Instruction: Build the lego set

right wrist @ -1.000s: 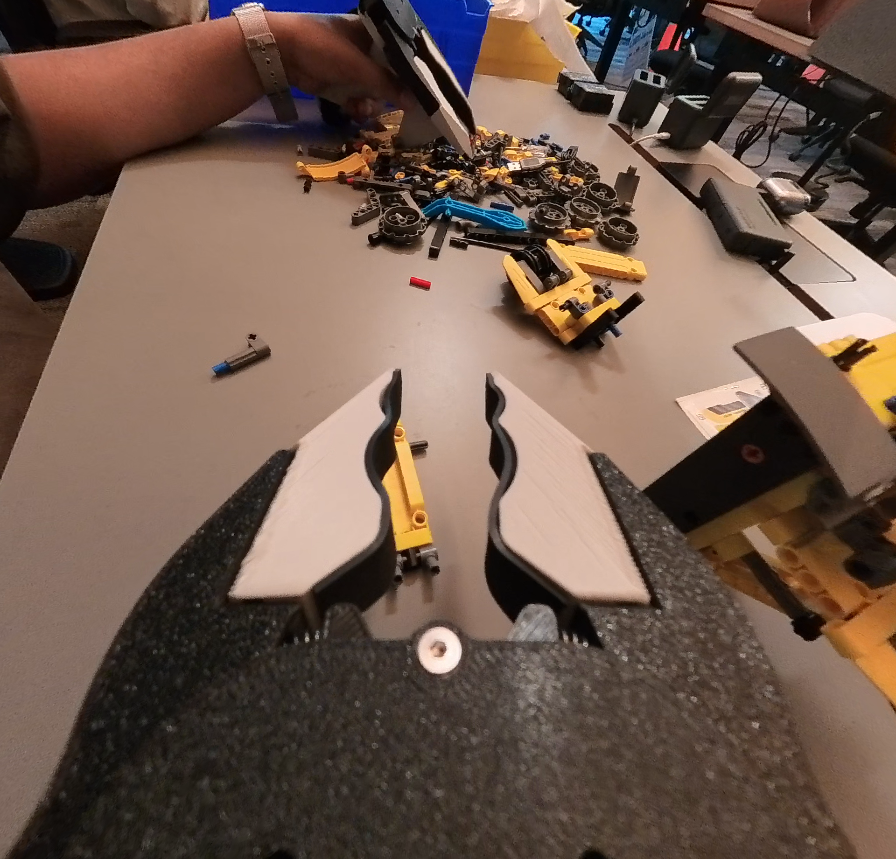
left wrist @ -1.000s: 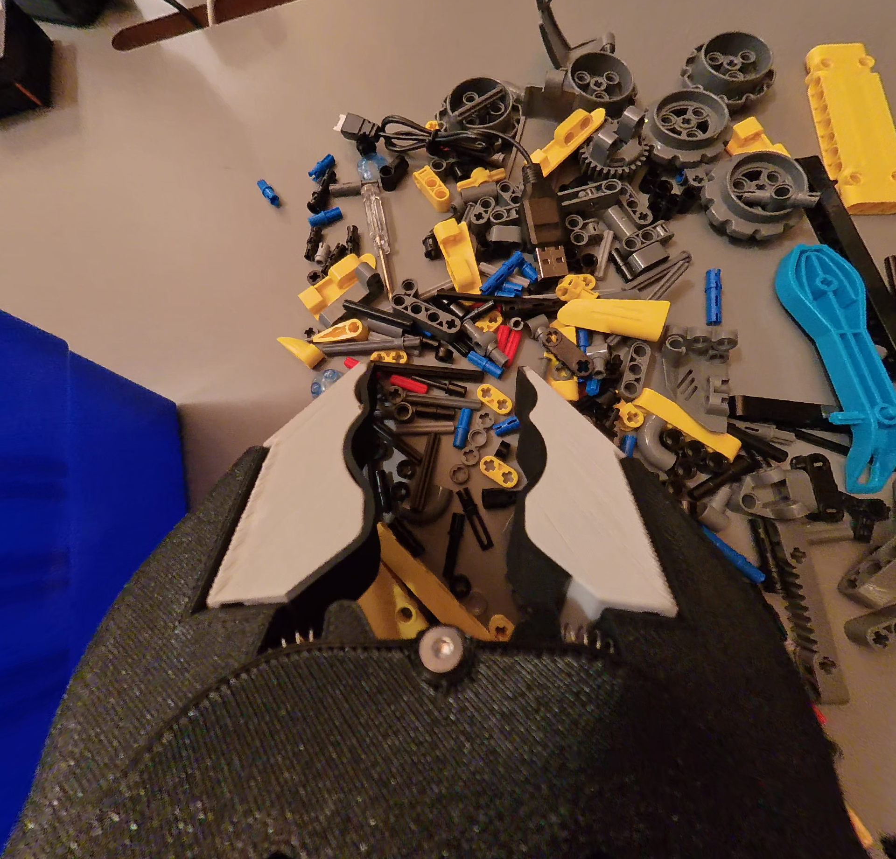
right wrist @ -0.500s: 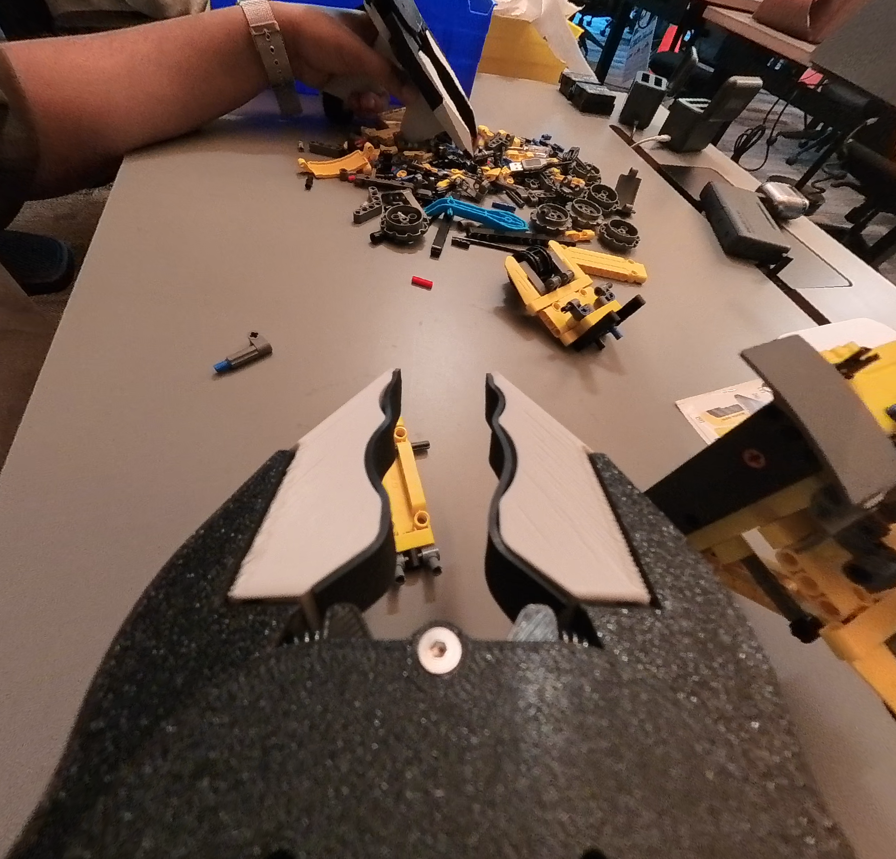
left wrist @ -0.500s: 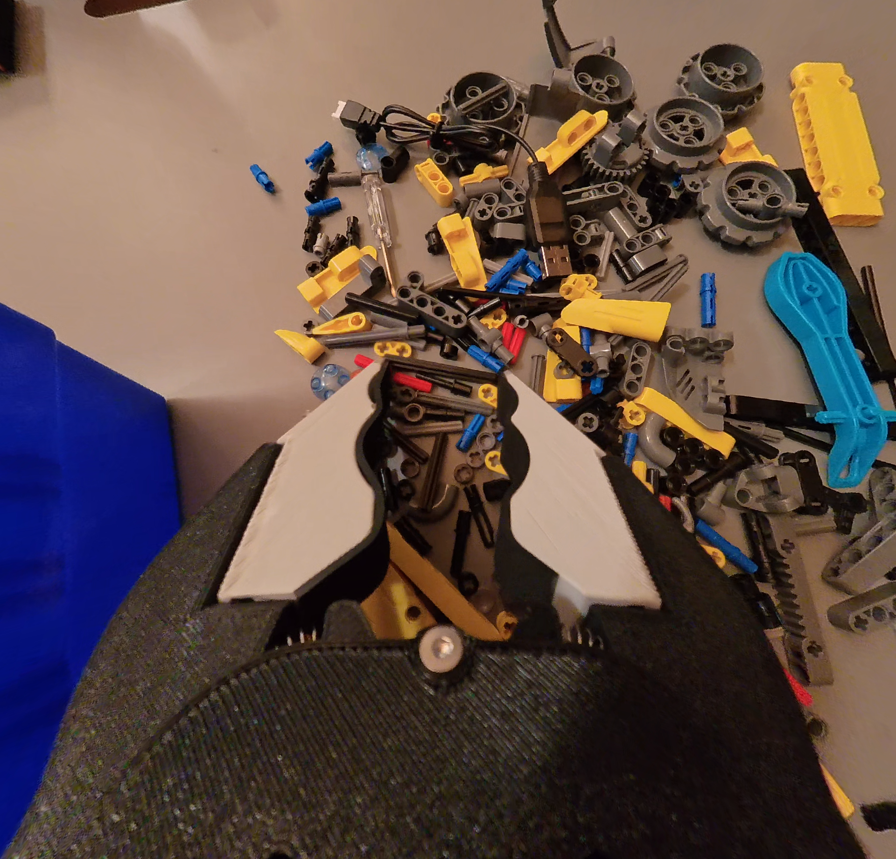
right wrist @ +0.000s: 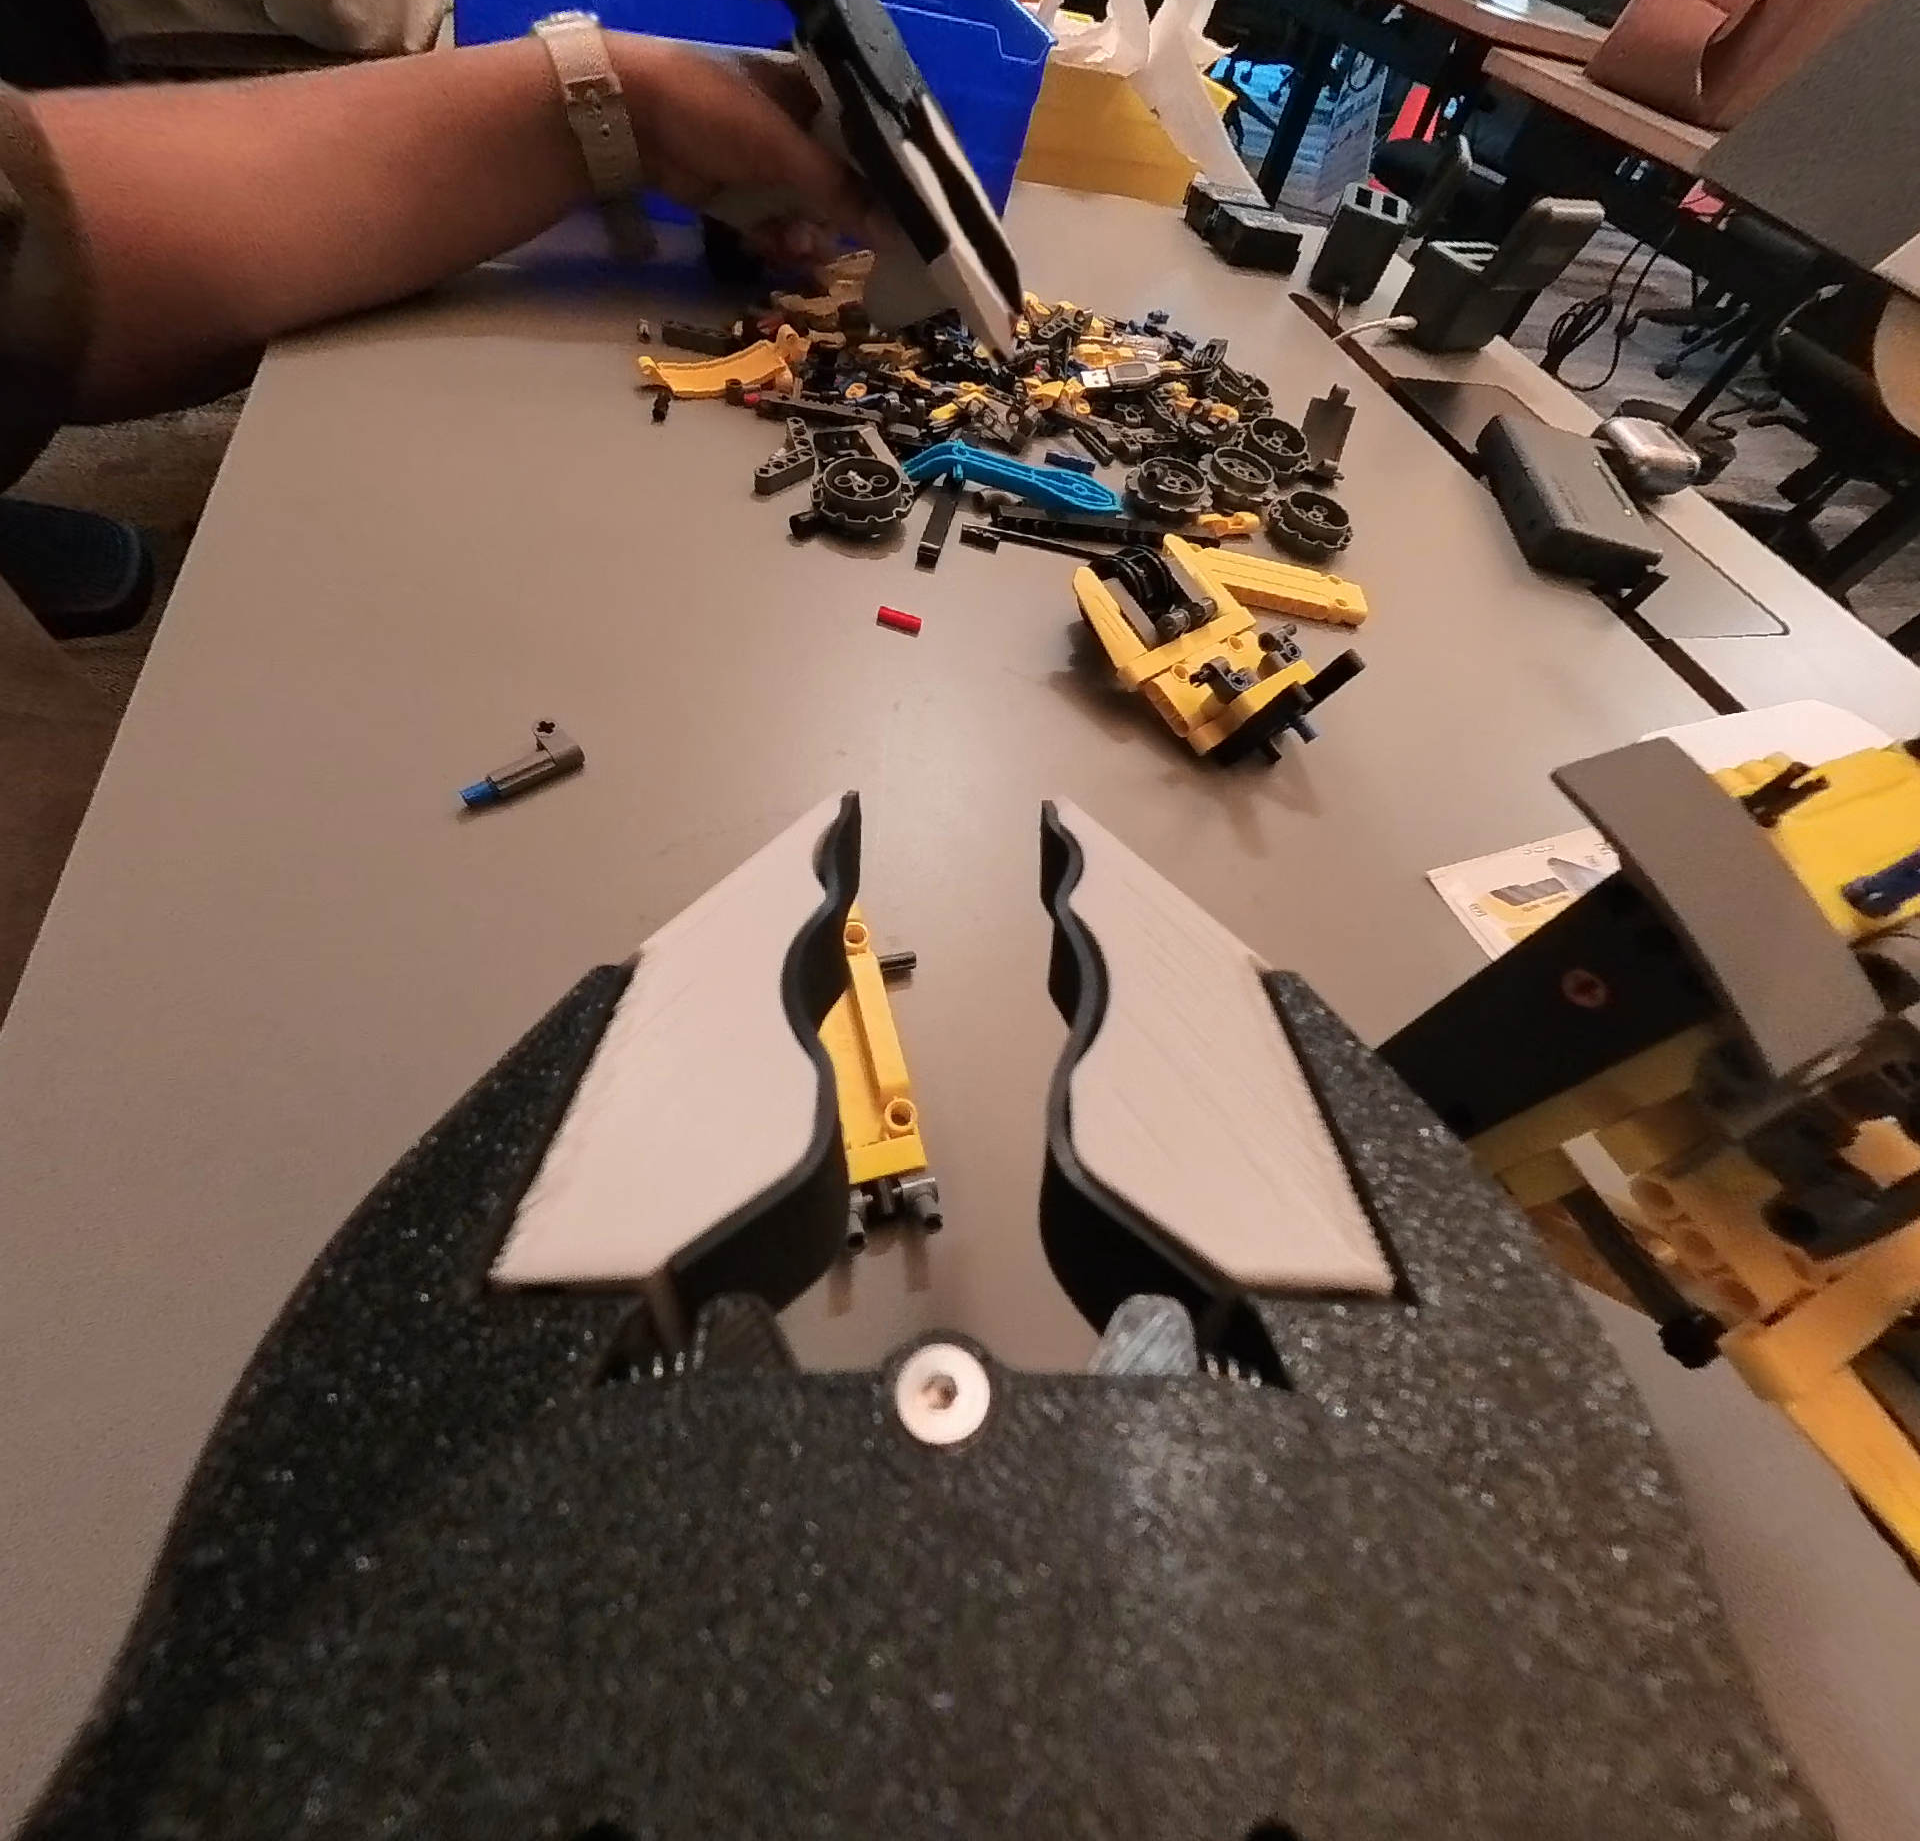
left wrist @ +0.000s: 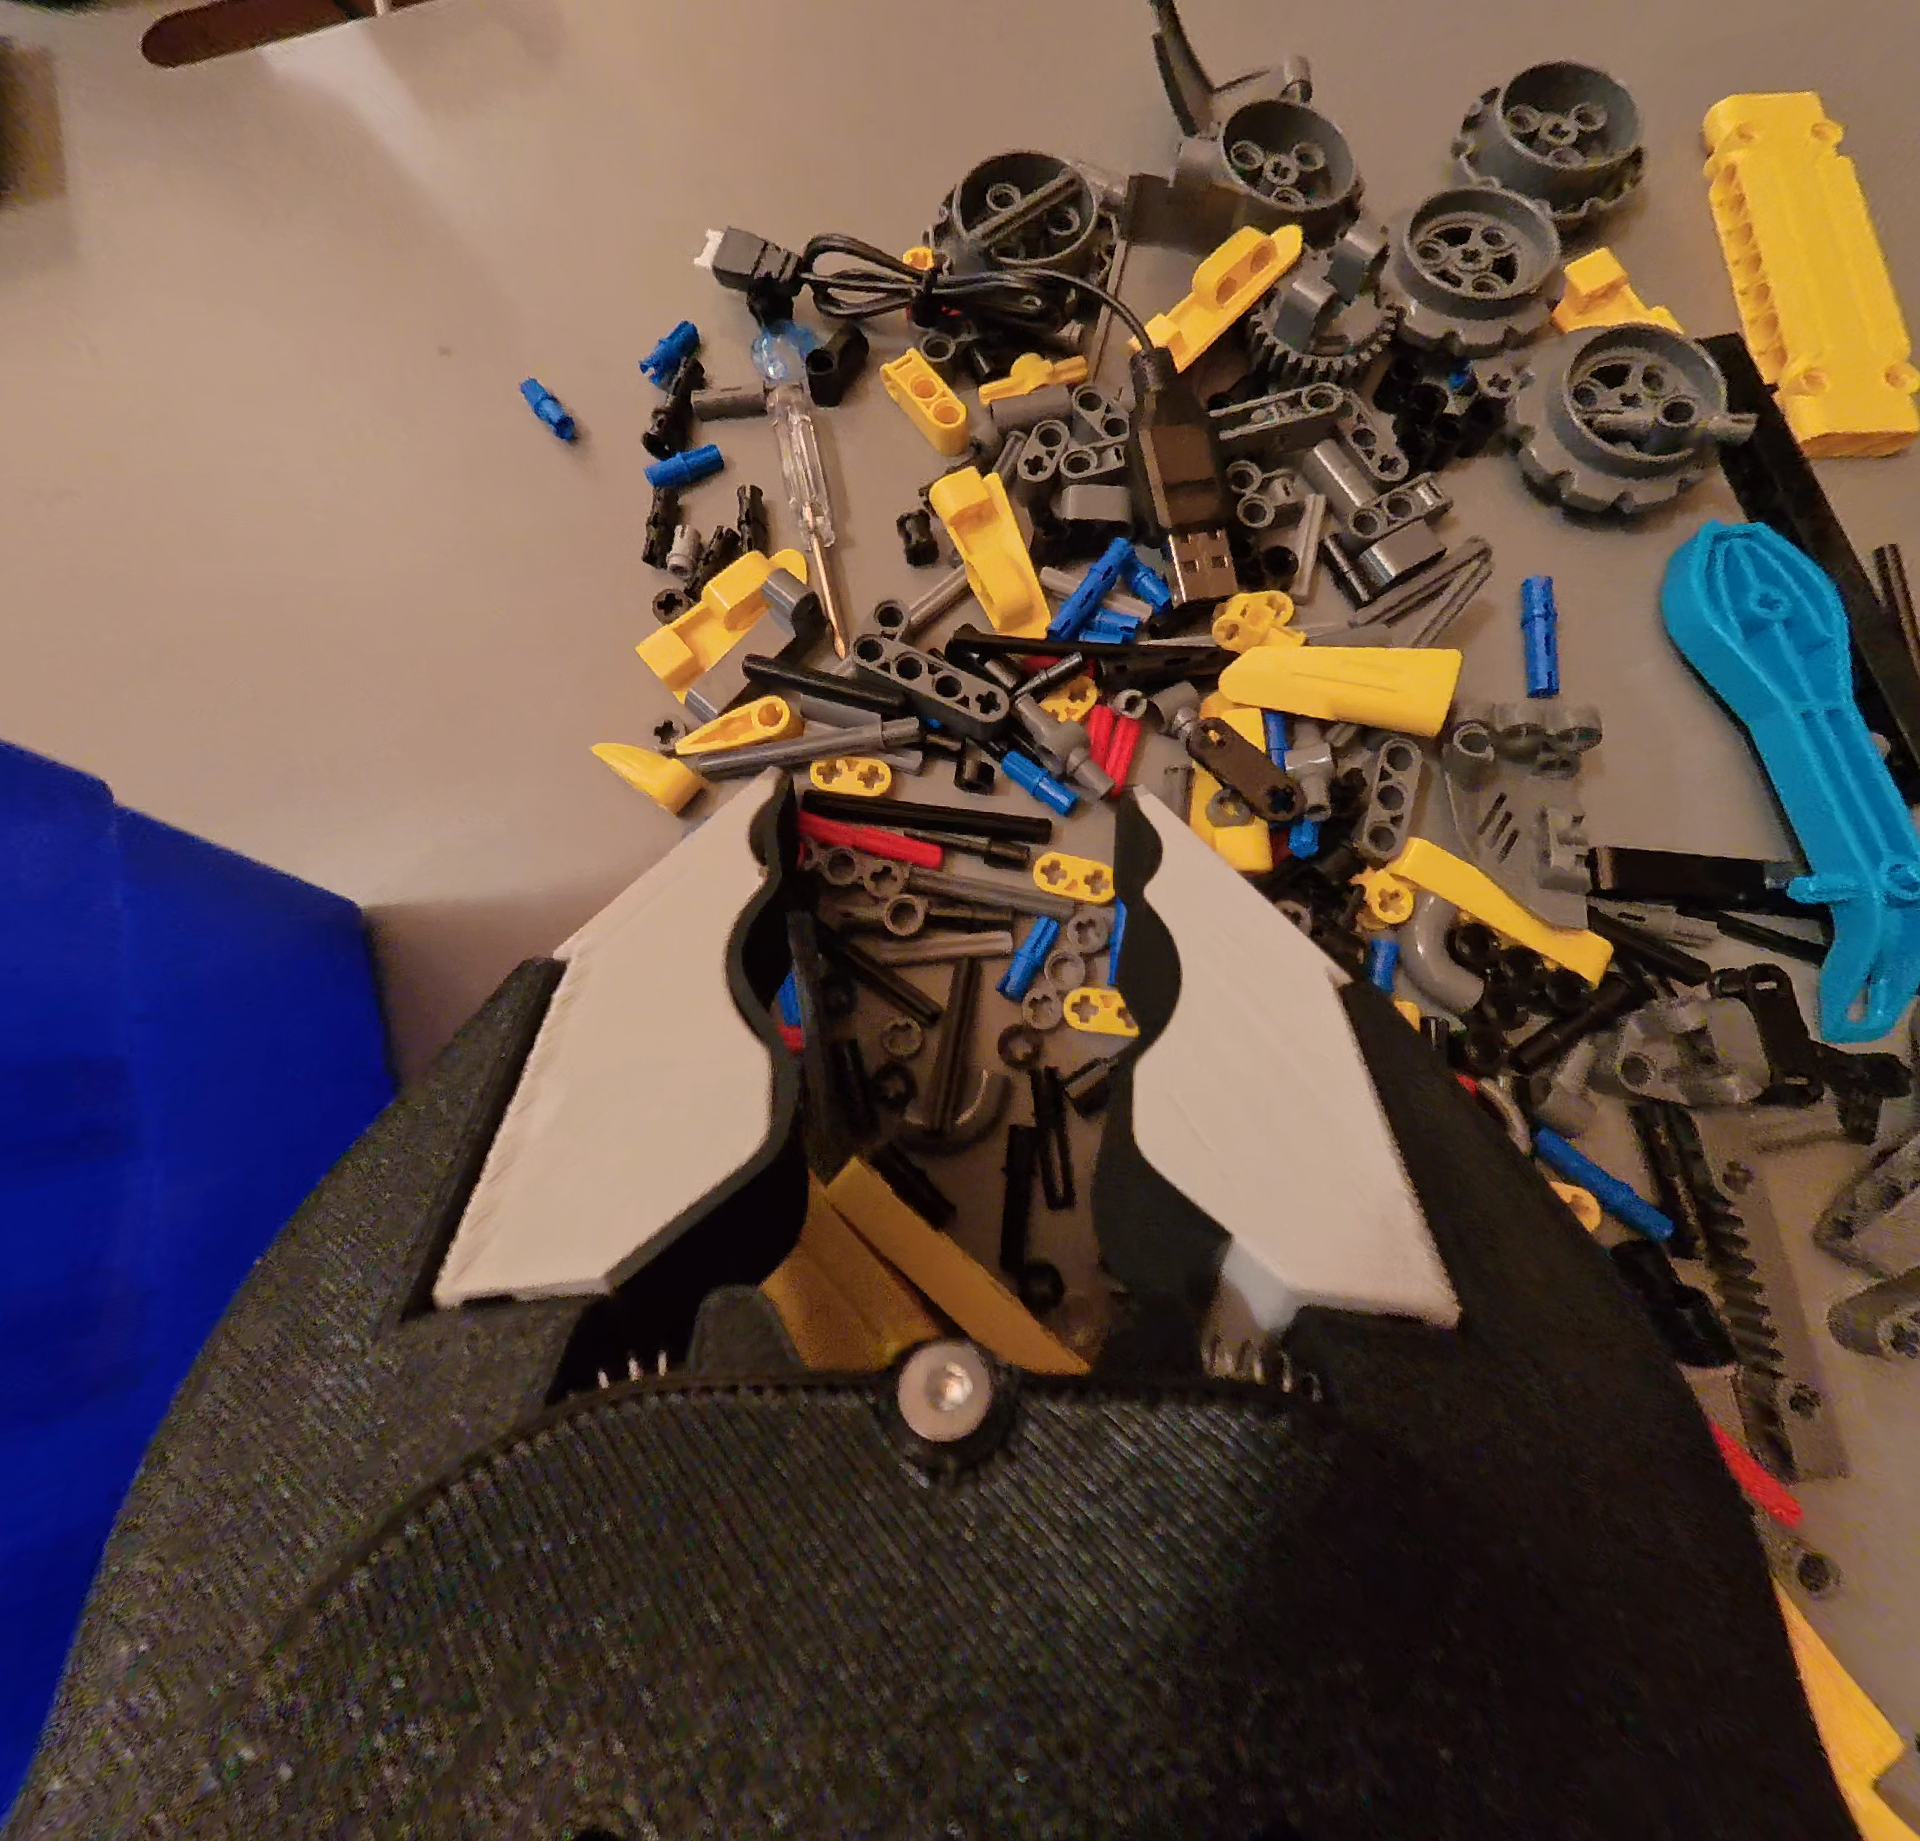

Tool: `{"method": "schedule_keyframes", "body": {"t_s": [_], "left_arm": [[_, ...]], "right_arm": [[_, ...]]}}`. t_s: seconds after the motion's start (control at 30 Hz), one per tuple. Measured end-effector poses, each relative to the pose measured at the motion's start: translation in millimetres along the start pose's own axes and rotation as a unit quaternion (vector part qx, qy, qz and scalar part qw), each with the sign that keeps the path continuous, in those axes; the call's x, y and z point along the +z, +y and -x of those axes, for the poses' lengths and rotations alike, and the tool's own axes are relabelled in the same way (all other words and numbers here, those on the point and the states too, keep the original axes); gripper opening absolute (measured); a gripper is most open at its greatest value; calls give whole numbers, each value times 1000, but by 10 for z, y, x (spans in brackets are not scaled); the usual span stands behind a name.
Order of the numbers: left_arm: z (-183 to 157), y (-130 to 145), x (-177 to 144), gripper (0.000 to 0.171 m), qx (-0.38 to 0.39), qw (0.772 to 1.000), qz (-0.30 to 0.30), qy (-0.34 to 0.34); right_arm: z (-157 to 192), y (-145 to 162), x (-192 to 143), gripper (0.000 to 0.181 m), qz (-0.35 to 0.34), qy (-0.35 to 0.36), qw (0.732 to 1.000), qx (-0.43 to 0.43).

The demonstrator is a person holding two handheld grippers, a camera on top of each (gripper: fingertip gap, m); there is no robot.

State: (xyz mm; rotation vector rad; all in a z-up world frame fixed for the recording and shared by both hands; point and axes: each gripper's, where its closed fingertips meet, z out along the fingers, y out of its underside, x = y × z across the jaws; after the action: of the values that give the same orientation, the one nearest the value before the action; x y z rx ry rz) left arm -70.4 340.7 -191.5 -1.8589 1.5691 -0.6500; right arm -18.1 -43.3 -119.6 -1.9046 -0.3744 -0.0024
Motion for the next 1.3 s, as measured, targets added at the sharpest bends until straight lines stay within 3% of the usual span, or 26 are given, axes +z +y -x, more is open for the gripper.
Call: {"method": "schedule_keyframes", "body": {"t_s": [0.13,0.43,0.67,0.87,1.3], "left_arm": [[66,-19,-9,40,-10,1000,-5,-3],[42,27,-42,43,8,1000,-1,1],[-162,54,-119,51,14,999,-10,51],[-45,-33,-179,52,-3,999,-40,29],[-72,8,-61,49,5,999,-9,32]], "right_arm": [[7,9,9,34,3,0,1000,-2],[-1,30,27,34,5,-2,1000,3],[-9,39,28,34,8,1,1000,1],[0,37,26,34,8,0,1000,0],[11,44,35,34,11,0,1000,-4]]}}
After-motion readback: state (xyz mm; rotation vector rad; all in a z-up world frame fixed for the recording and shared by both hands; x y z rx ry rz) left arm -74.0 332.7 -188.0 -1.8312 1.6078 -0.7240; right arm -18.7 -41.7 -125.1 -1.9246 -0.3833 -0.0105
